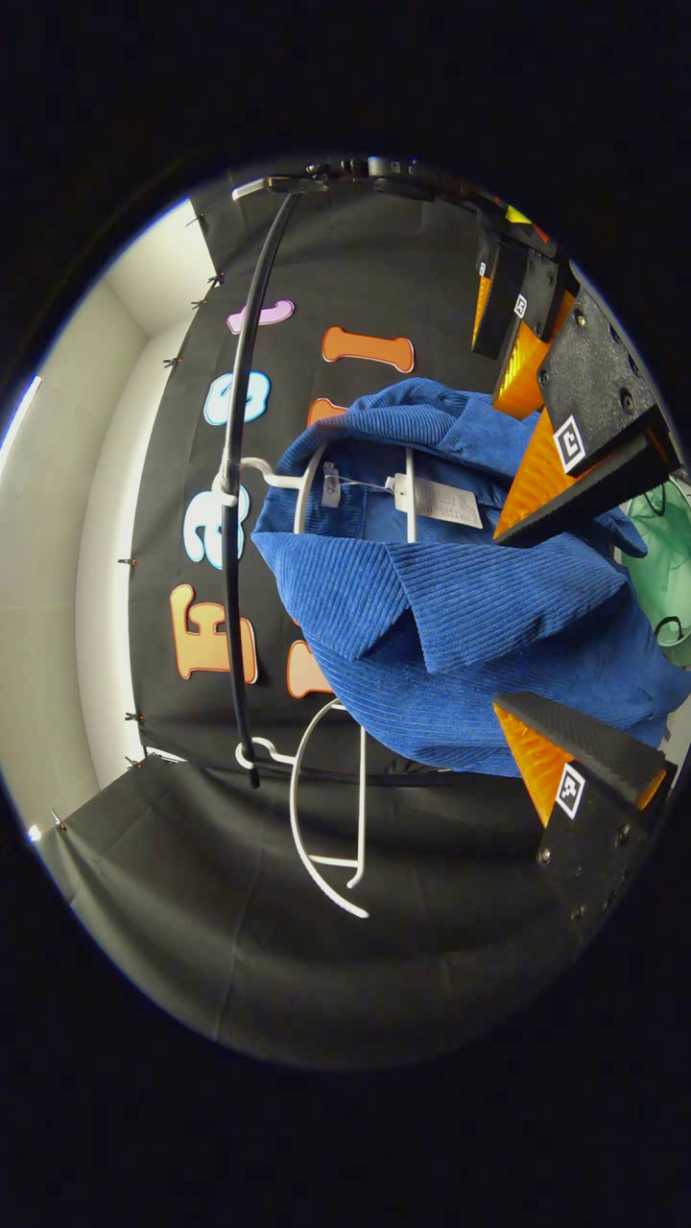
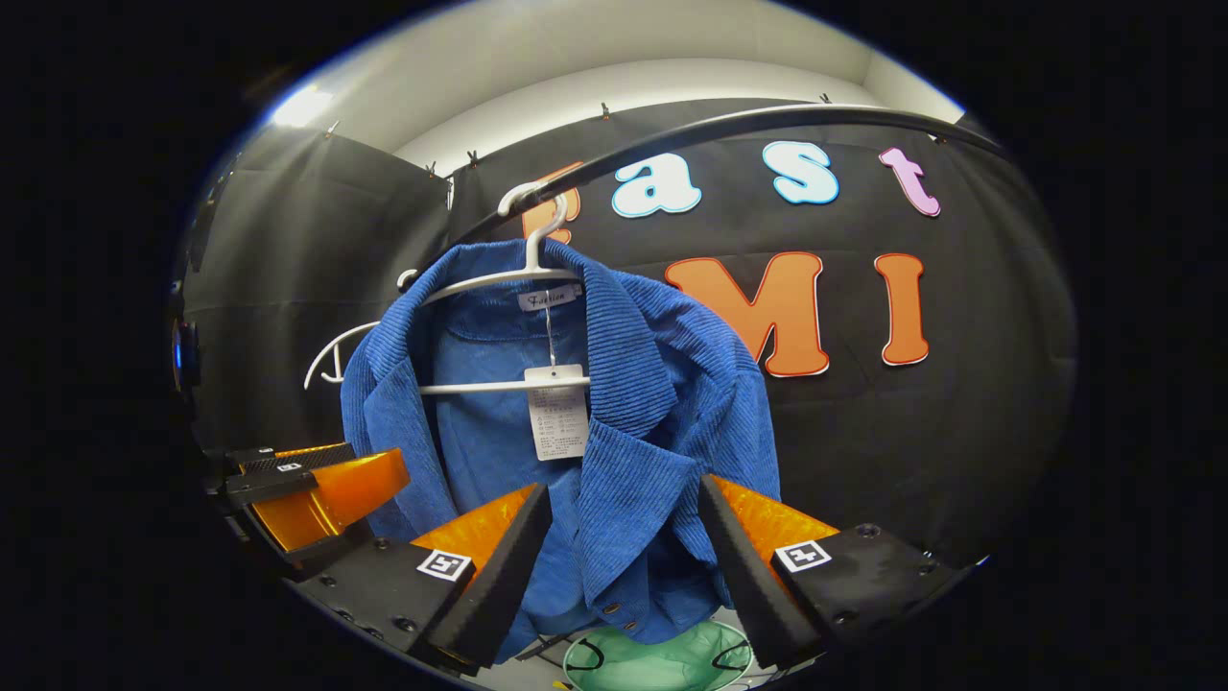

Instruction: Grasp the clothes on the hanger with both hands and then place them into the laundry hamper below.

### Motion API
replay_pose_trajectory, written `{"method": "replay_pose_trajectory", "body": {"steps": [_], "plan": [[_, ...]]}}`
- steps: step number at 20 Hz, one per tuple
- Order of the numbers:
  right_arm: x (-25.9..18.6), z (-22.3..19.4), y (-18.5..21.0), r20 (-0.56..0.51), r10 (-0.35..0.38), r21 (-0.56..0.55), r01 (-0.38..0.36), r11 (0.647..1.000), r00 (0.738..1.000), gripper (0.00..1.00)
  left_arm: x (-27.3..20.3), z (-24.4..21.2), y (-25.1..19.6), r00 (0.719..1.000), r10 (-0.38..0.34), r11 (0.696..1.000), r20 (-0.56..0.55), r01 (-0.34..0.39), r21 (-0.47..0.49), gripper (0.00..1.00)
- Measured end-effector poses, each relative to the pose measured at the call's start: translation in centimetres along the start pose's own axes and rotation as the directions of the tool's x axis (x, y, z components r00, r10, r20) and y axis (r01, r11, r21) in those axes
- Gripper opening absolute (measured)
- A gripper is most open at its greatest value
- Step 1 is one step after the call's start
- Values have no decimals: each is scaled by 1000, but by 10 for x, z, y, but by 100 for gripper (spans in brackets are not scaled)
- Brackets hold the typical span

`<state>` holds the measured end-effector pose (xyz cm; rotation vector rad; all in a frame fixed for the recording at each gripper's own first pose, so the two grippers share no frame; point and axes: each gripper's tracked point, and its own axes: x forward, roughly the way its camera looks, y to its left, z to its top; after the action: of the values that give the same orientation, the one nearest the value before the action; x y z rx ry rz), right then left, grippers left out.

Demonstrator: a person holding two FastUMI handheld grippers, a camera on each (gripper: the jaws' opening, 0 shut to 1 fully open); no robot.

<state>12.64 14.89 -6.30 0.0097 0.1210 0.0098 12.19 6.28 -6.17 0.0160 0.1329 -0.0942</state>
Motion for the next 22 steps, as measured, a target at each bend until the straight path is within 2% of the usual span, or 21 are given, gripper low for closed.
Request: {"method": "replay_pose_trajectory", "body": {"steps": [5, 8, 10, 11, 12, 13, 14, 15, 17, 19, 20, 21, 22], "plan": [[24, -15, -3, -20, -19, 11, 19, 1000, 1000, 100, 17, -4, 7, 1000, -8, 1000, -7, 8, 1, 98], [39, -23, -4, -34, -40, 28, 41, 999, 999, 100, 27, -6, 7, 1000, -29, 1000, -10, 30, 4, 92], [48, -28, -7, -42, -58, 37, 60, 998, 997, 100, 34, -7, 6, 999, -41, 999, -12, 41, 3, 92], [51, -30, -8, -46, -64, 45, 66, 997, 997, 100, 37, -8, 5, 999, -49, 999, -12, 49, 1, 95], [55, -31, -7, -49, -66, 53, 68, 996, 997, 99, 40, -8, 5, 998, -58, 998, -12, 58, -1, 92], [58, -32, -9, -50, -69, 60, 72, 996, 996, 100, 44, -9, 4, 998, -66, 998, -13, 66, -3, 95], [62, -34, -9, -48, -72, 62, 75, 995, 996, 100, 46, -10, 4, 997, -74, 997, -14, 74, -4, 92], [65, -33, -10, -41, -72, 61, 75, 995, 997, 100, 49, -10, 4, 997, -81, 997, -14, 81, -7, 95], [73, -30, -8, -26, -64, 63, 66, 996, 998, 99, 53, -11, 3, 995, -101, 995, -17, 101, -17, 92], [80, -28, -7, -16, -55, 82, 56, 995, 998, 98, 57, -12, 2, 993, -121, 992, -19, 120, -29, 92], [84, -29, -7, -18, -49, 93, 51, 994, 999, 89, 59, -13, 2, 992, -129, 991, -18, 128, -32, 92], [85, -32, -10, -24, -50, 100, 52, 994, 998, 89, 60, -12, 3, 990, -138, 990, -16, 137, -35, 92], [87, -34, -12, -31, -48, 105, 51, 993, 998, 98, 61, -12, 2, 989, -146, 989, -15, 145, -38, 92]]}}
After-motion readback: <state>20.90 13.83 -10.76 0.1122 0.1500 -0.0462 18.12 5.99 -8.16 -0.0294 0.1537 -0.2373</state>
